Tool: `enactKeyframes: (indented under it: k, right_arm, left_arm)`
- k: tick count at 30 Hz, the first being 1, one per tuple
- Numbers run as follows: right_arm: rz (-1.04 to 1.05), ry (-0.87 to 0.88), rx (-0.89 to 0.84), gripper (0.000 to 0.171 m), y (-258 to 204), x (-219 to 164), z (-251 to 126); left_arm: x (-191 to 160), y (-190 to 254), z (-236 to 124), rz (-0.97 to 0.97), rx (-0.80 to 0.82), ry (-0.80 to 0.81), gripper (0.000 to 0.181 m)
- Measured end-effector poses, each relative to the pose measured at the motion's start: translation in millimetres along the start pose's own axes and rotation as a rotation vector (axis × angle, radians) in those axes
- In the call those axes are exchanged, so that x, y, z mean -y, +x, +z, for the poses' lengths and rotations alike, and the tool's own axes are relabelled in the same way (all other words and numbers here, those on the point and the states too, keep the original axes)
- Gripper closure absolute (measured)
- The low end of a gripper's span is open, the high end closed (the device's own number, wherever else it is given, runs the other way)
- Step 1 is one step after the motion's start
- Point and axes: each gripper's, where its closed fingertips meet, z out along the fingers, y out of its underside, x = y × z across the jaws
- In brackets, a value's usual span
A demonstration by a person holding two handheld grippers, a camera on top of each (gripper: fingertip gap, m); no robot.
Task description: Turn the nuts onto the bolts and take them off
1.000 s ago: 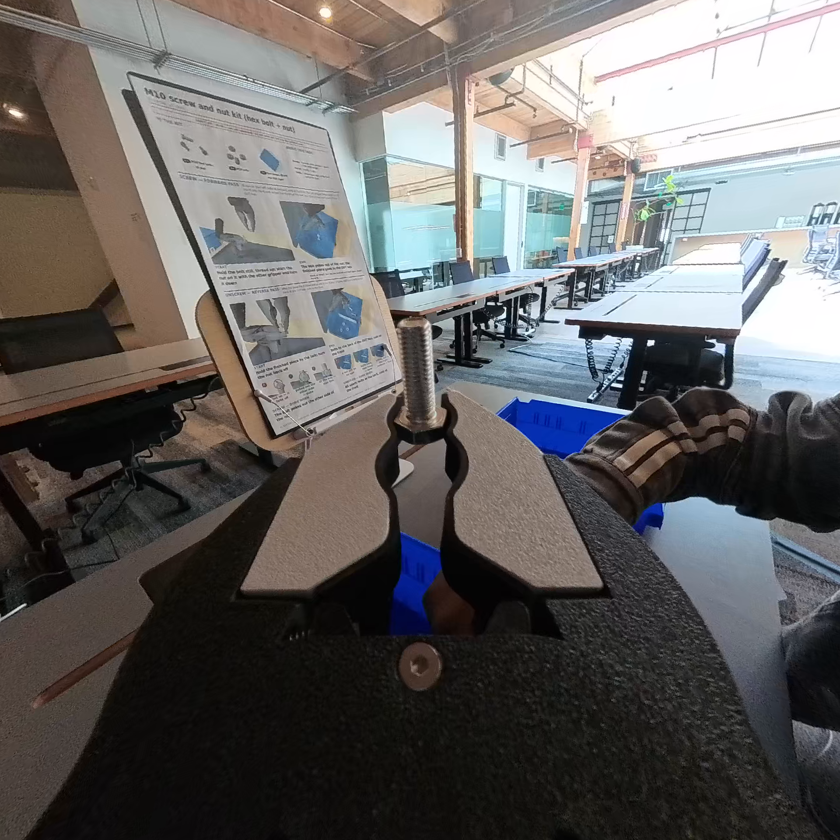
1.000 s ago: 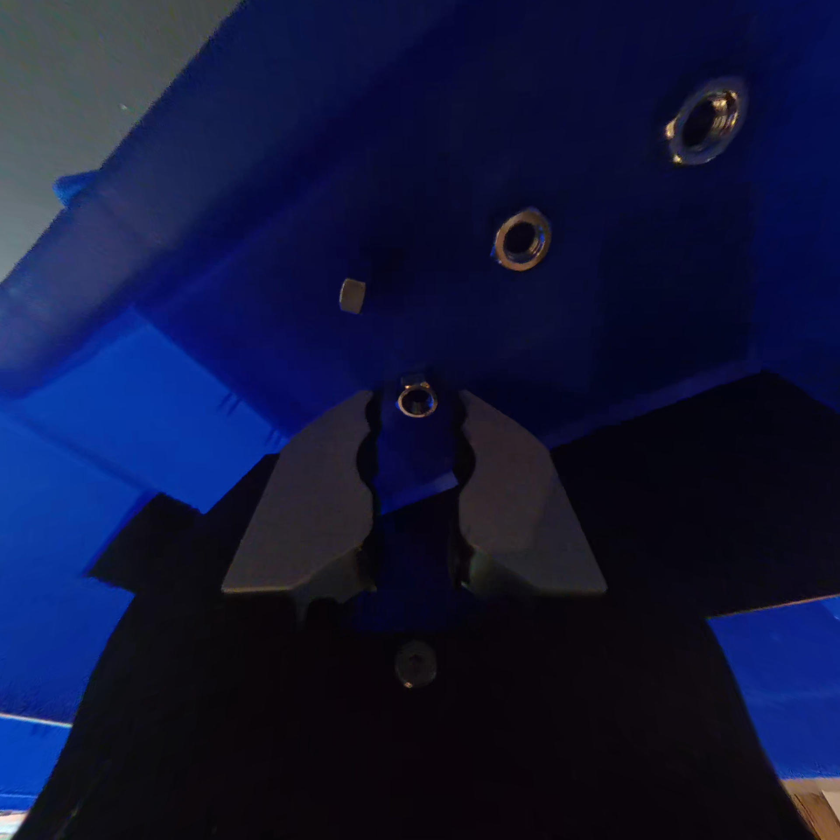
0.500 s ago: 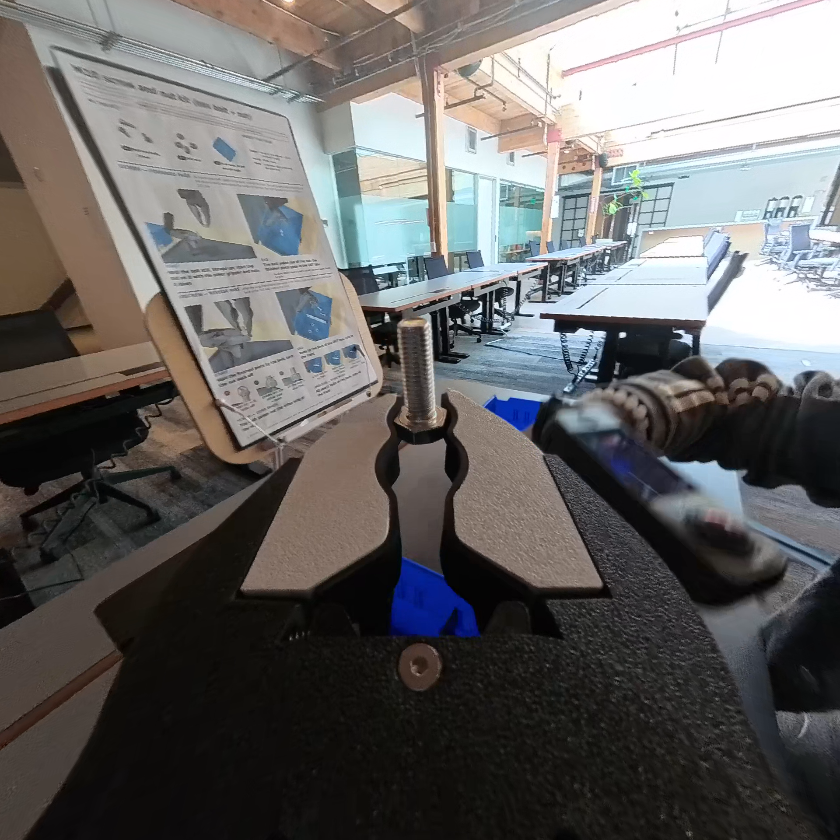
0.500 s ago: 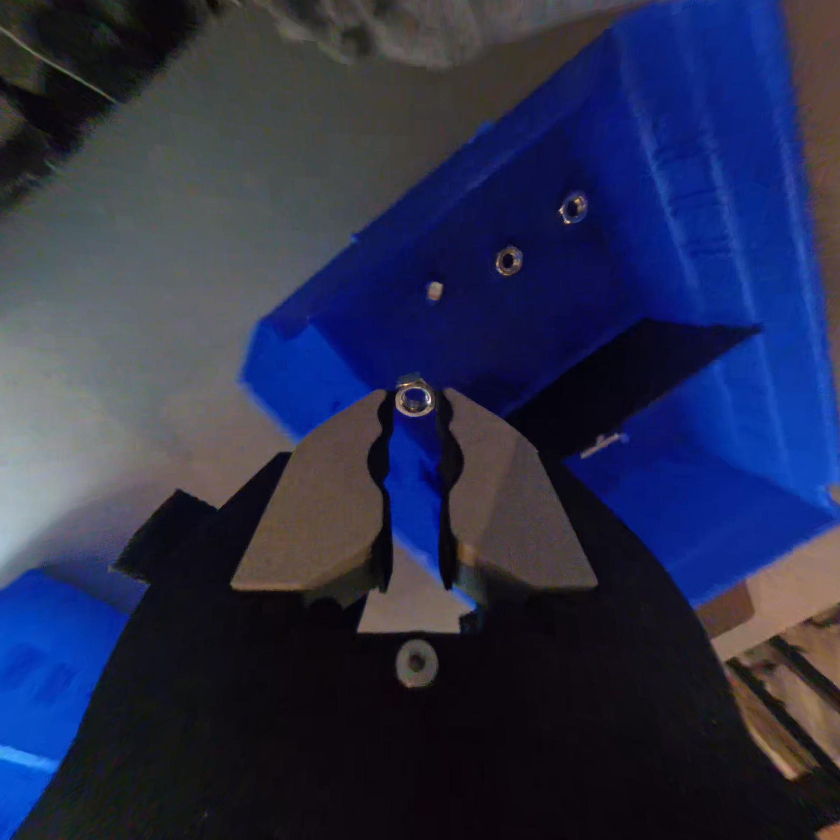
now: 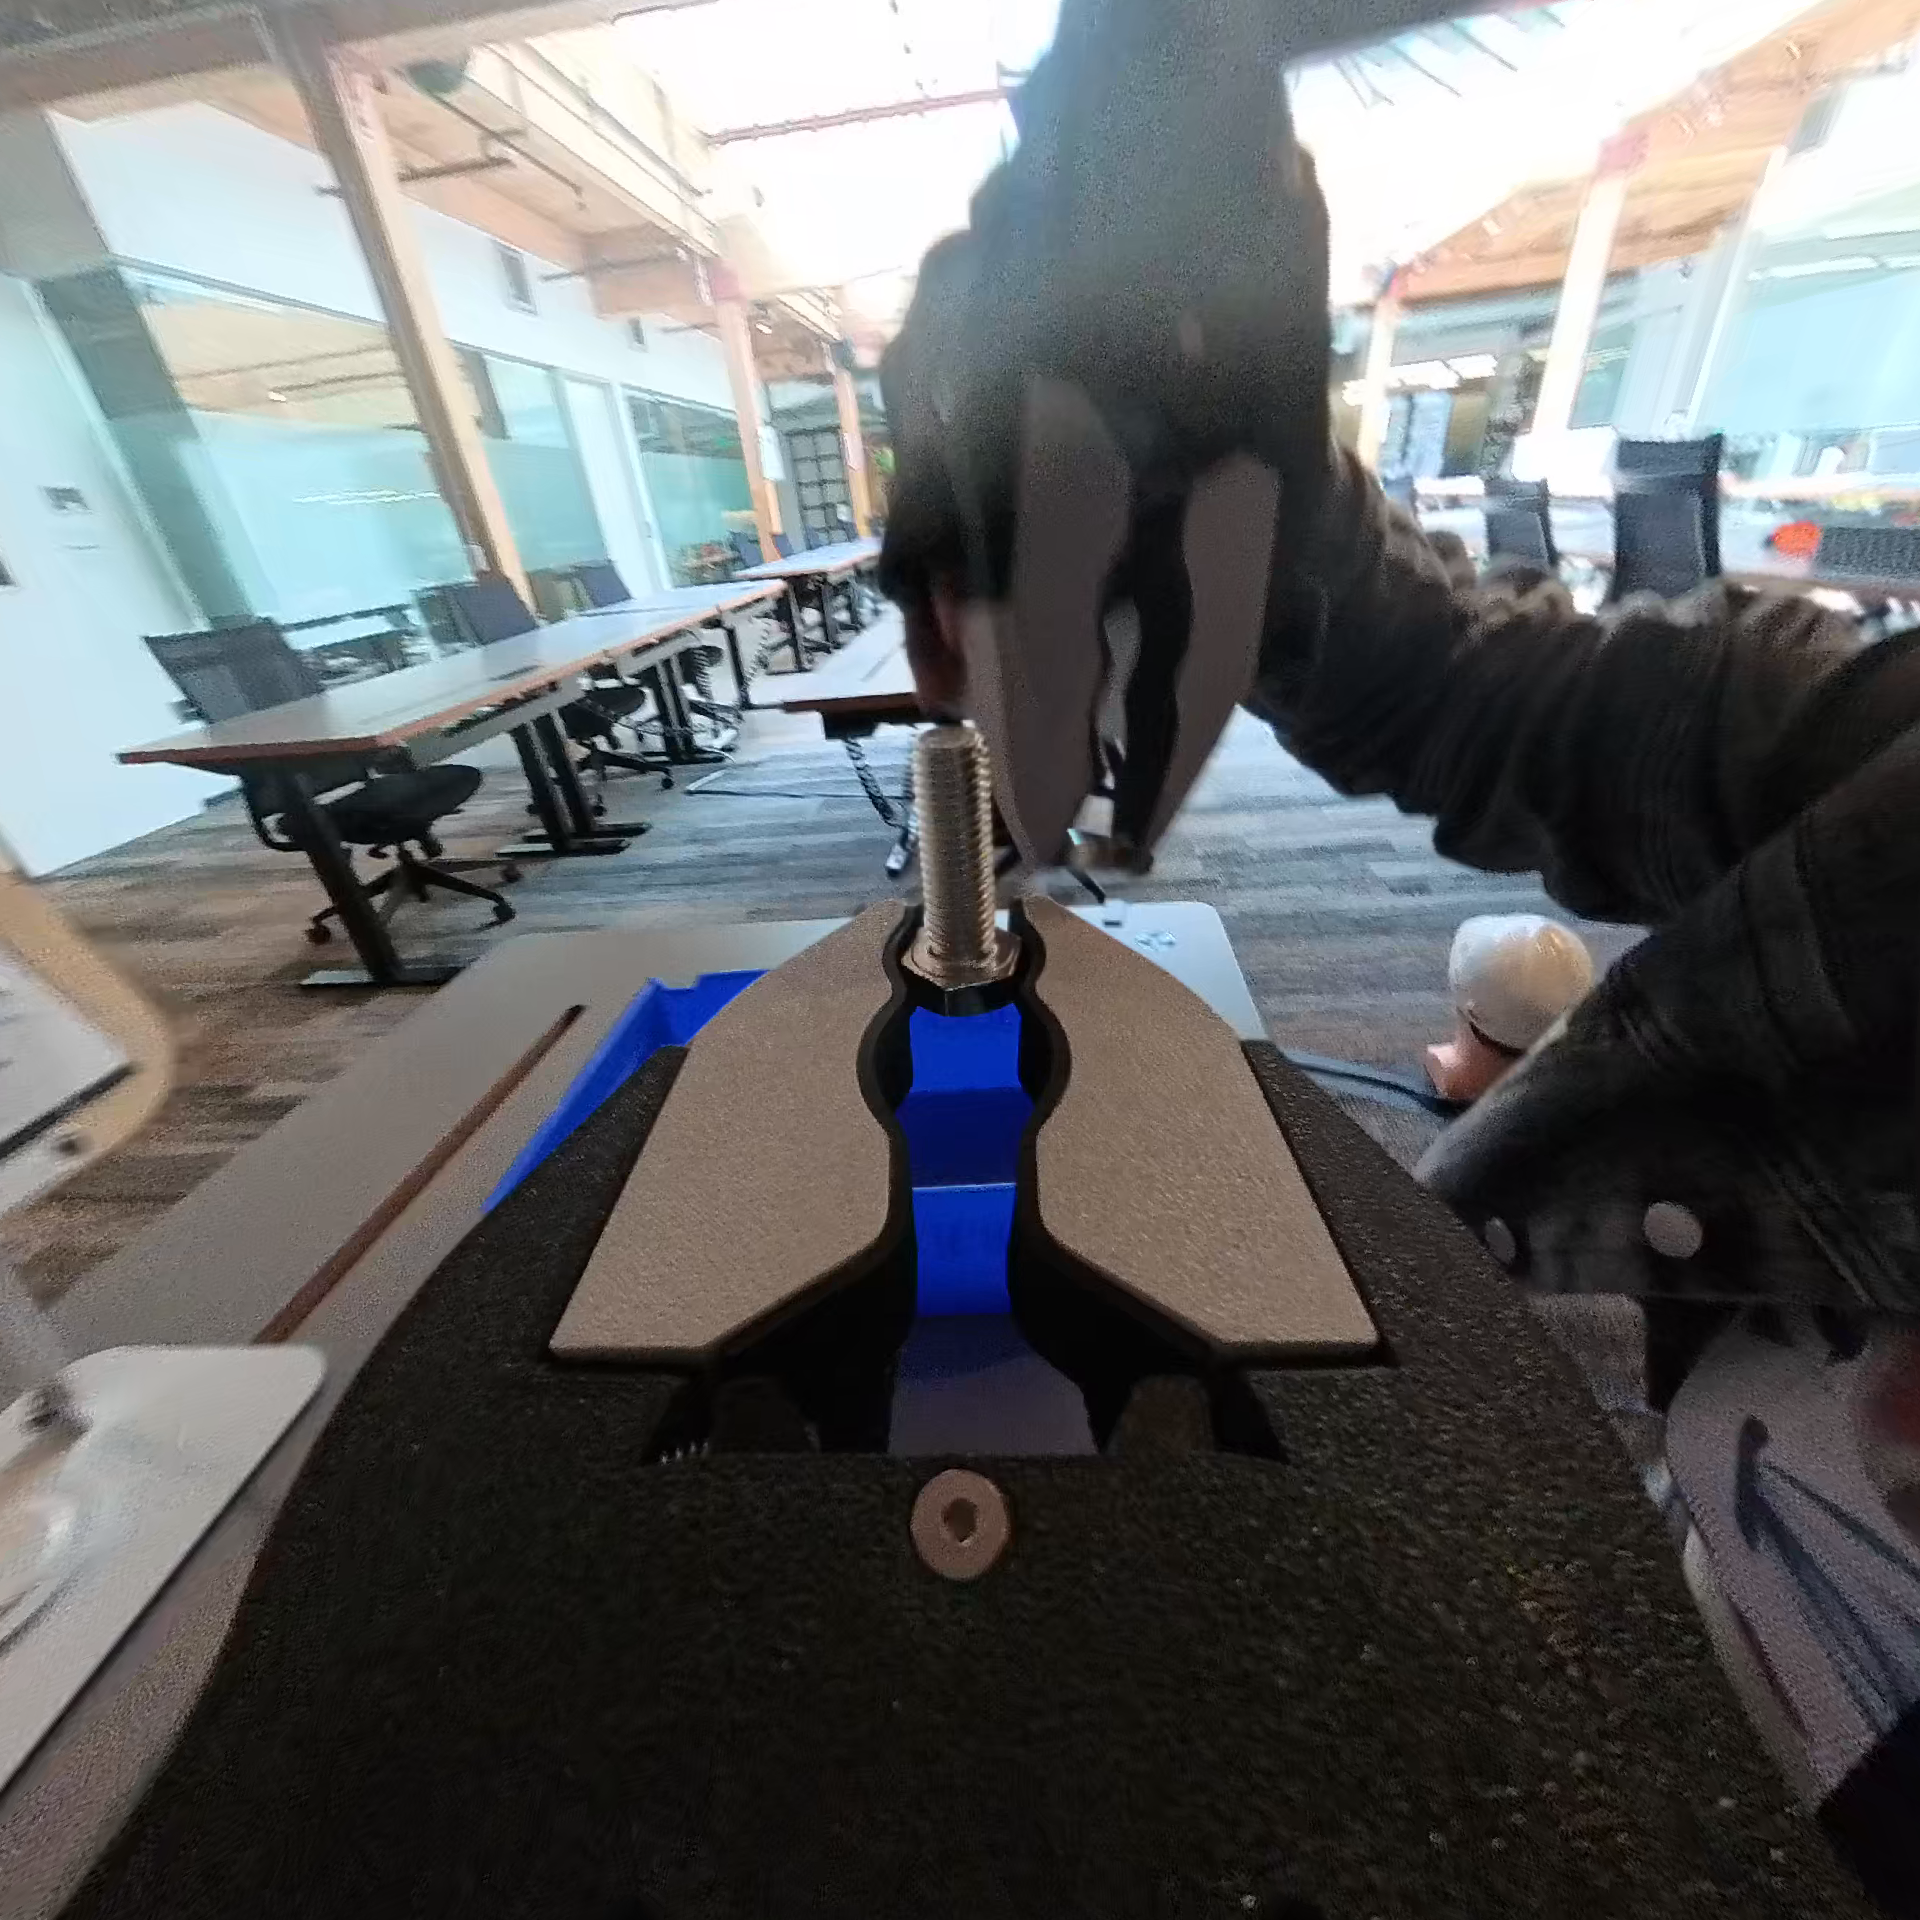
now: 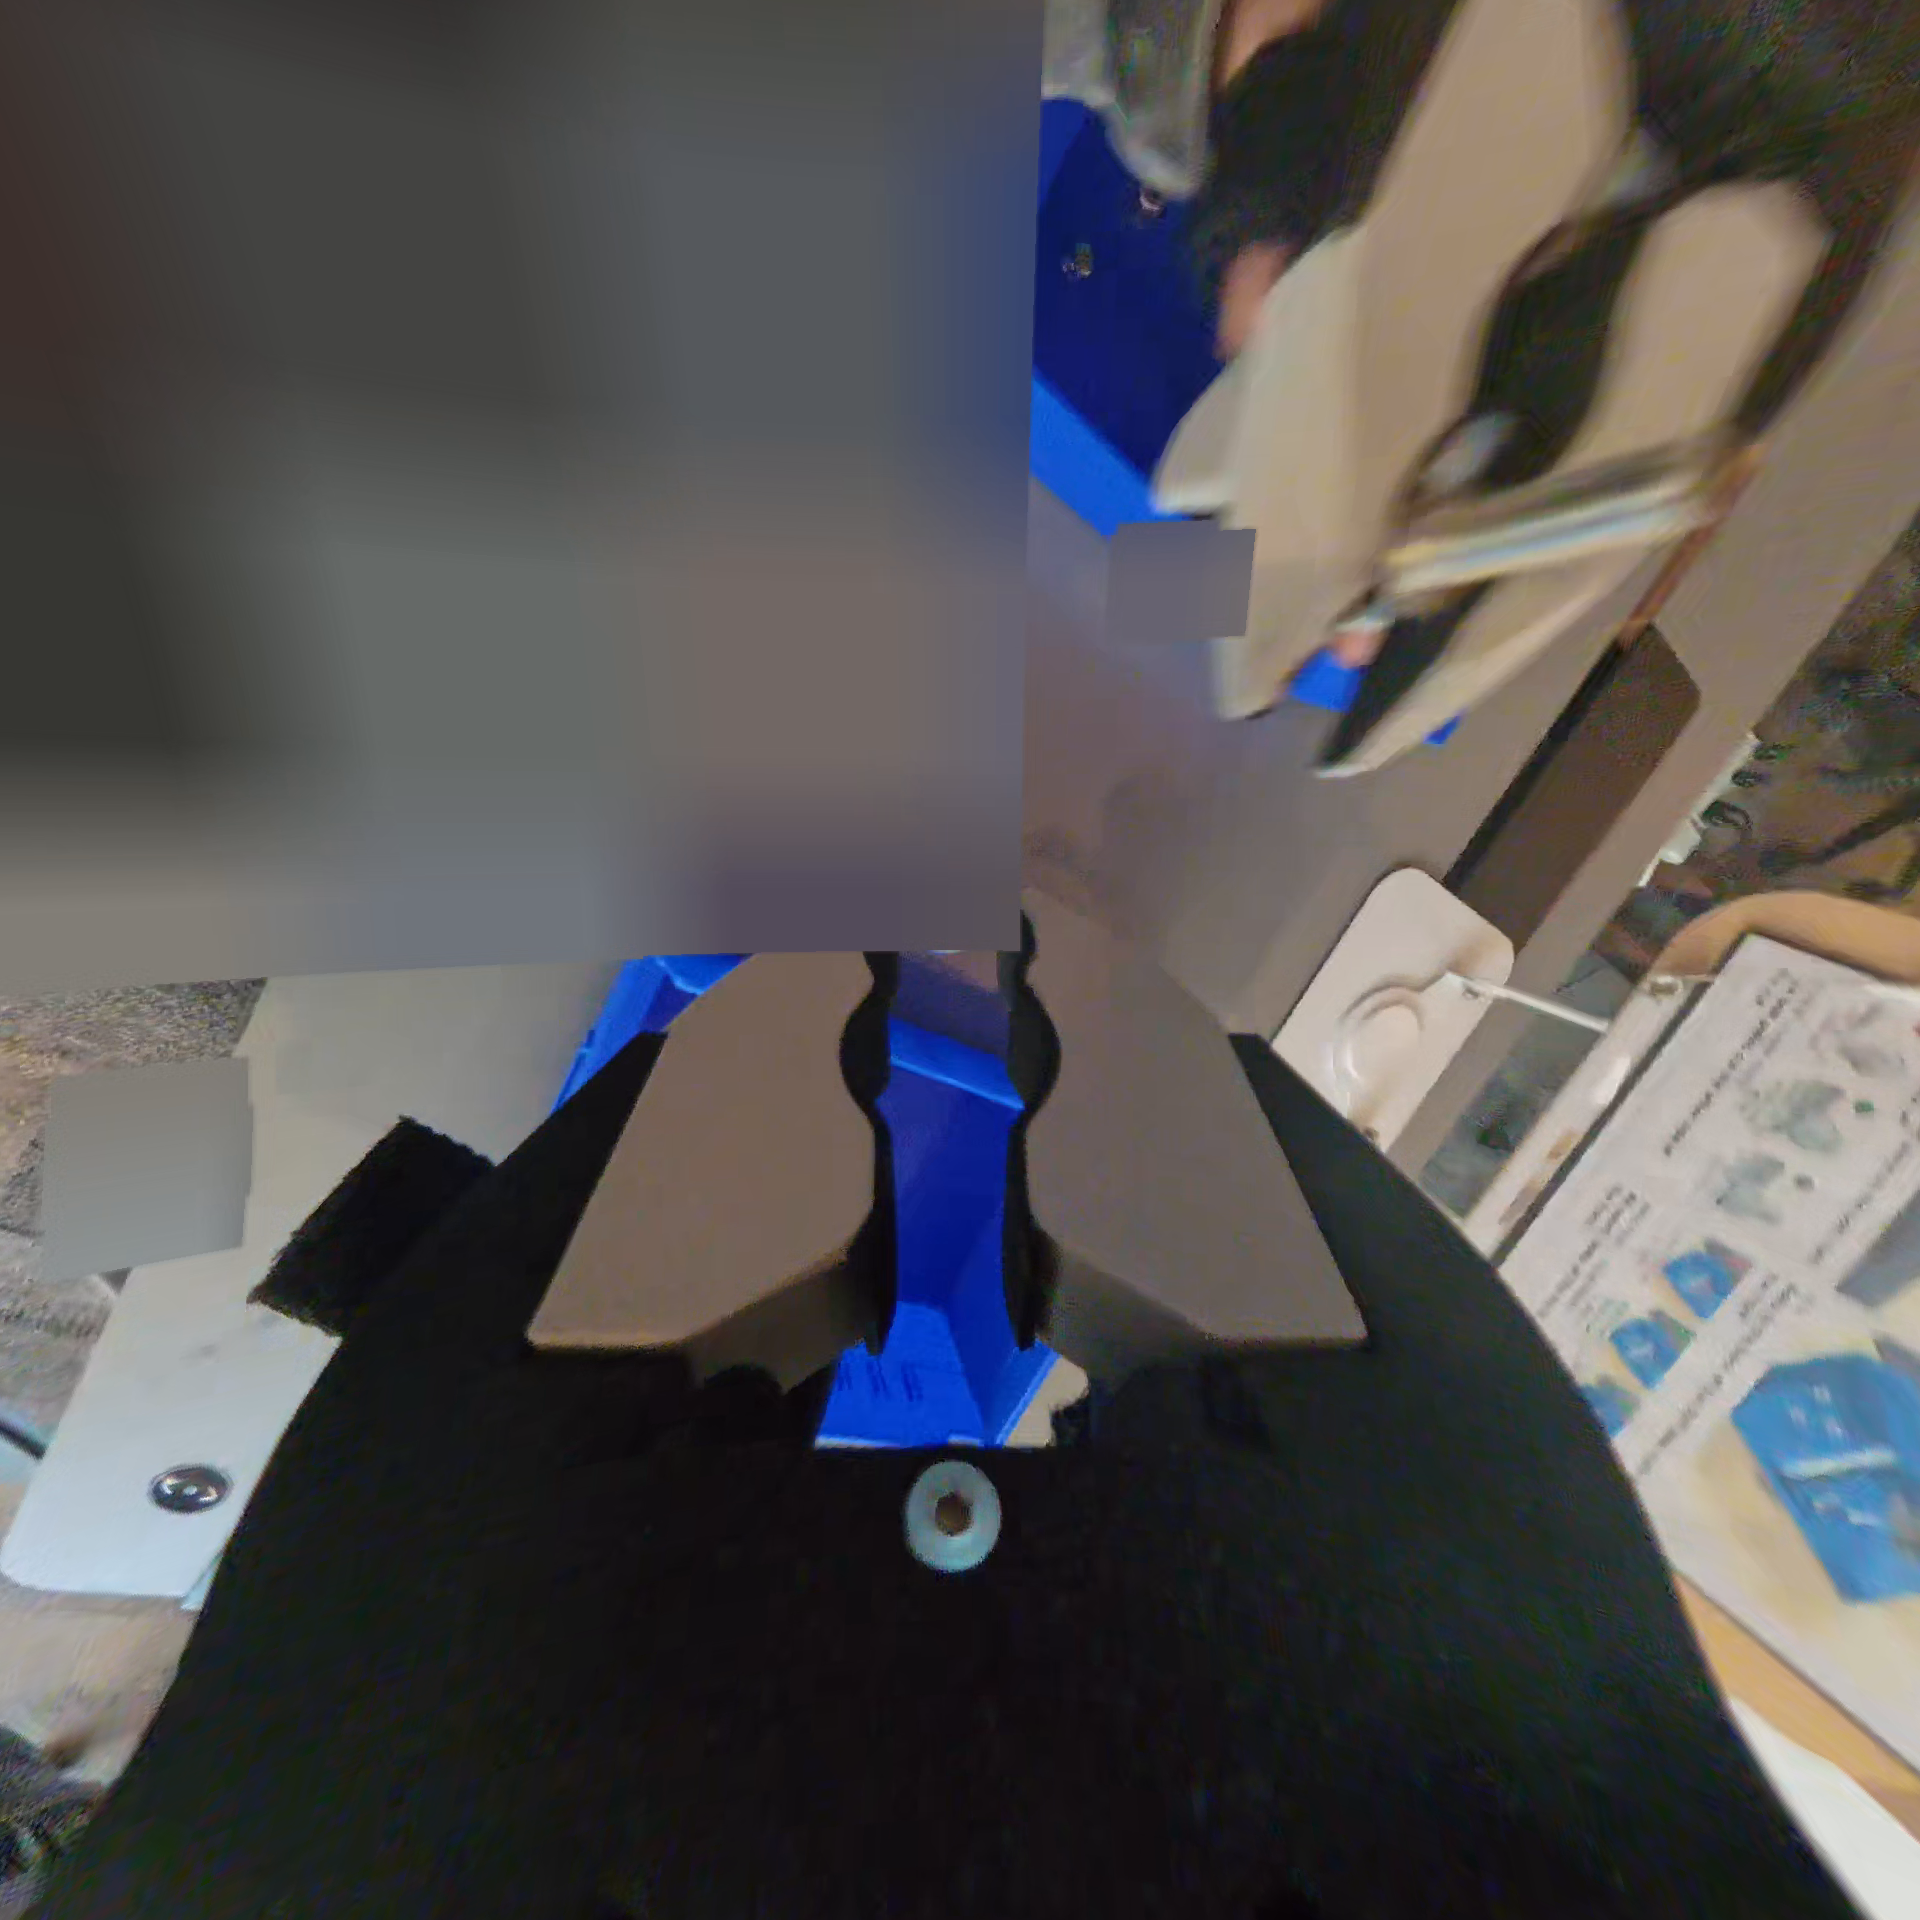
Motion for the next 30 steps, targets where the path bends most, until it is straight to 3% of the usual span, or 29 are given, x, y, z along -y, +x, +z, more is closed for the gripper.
enactKeyframes:
  k: [5, 12, 17, 20, 30]
  right_arm:
    - [0.007, -0.003, -0.012, 0.154, -23, -18, -10]
    - [-0.009, -0.092, 0.080, 0.154, -52, -37, 51]
    - [0.007, -0.091, 0.118, 0.154, -68, -39, 97]
    - [0.035, -0.060, 0.147, 0.154, -75, -35, 112]
    - [-0.035, -0.111, 0.239, 0.154, -70, -17, 125]
  left_arm:
    - [-70, 41, 52, -0.072, -0.064, -0.033, 0.165]
    - [-174, 68, 66, -0.127, -0.097, -0.076, 0.166]
    - [-200, 86, 56, -0.082, -0.184, -0.065, 0.166]
    - [-192, 81, 48, -0.114, -0.183, 0.003, 0.166]
    - [-202, 84, 50, -0.136, -0.194, -0.083, 0.166]
